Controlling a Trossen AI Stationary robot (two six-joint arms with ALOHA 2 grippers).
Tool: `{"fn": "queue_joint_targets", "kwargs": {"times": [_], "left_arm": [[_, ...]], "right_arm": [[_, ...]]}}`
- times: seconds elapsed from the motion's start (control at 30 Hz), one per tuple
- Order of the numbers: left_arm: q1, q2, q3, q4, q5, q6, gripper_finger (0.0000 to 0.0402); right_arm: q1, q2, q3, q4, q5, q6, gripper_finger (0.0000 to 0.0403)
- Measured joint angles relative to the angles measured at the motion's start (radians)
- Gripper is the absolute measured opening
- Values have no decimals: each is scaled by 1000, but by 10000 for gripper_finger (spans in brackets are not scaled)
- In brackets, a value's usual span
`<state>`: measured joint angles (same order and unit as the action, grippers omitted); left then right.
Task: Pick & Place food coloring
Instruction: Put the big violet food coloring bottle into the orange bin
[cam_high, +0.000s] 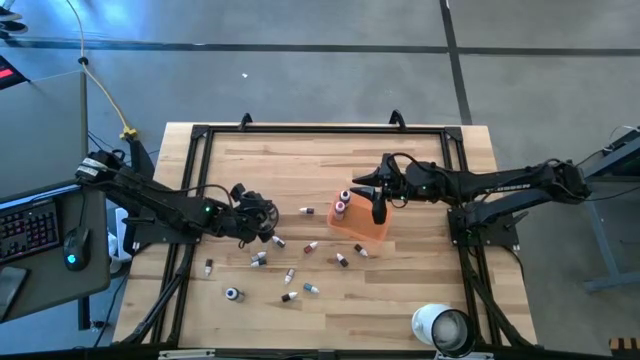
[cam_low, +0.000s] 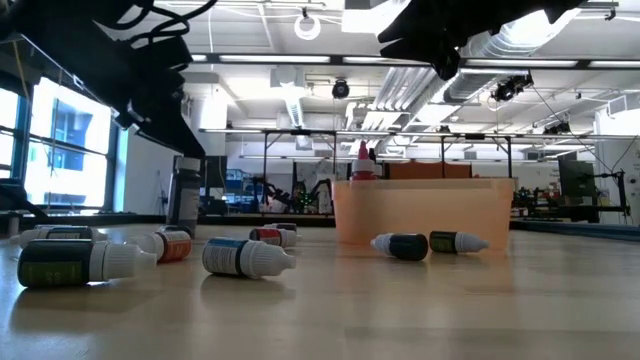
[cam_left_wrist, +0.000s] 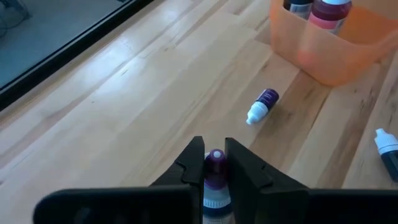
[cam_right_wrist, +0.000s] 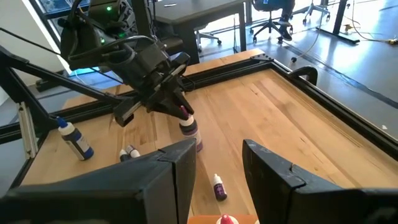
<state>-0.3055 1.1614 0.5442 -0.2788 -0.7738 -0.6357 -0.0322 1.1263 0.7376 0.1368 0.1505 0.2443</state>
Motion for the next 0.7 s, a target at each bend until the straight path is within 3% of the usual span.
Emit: {"fn": "queue_joint_targets", "kwargs": {"times": [0.23,0.4,0.6,0.7], "left_arm": [[-2,-14,-2,12,2,9,32],[-2,-33,-4,208,33,153,30],[11,-40,-3,526,204,388,29],[64,-27,-2,638,335,417,32]], "right_arm": [[0,0,0,0,0,0,123],[0,0,0,2,0,2,123],[0,-3,0,-13,0,11,123],[0,-21,1,-65,-1,27,123]]}}
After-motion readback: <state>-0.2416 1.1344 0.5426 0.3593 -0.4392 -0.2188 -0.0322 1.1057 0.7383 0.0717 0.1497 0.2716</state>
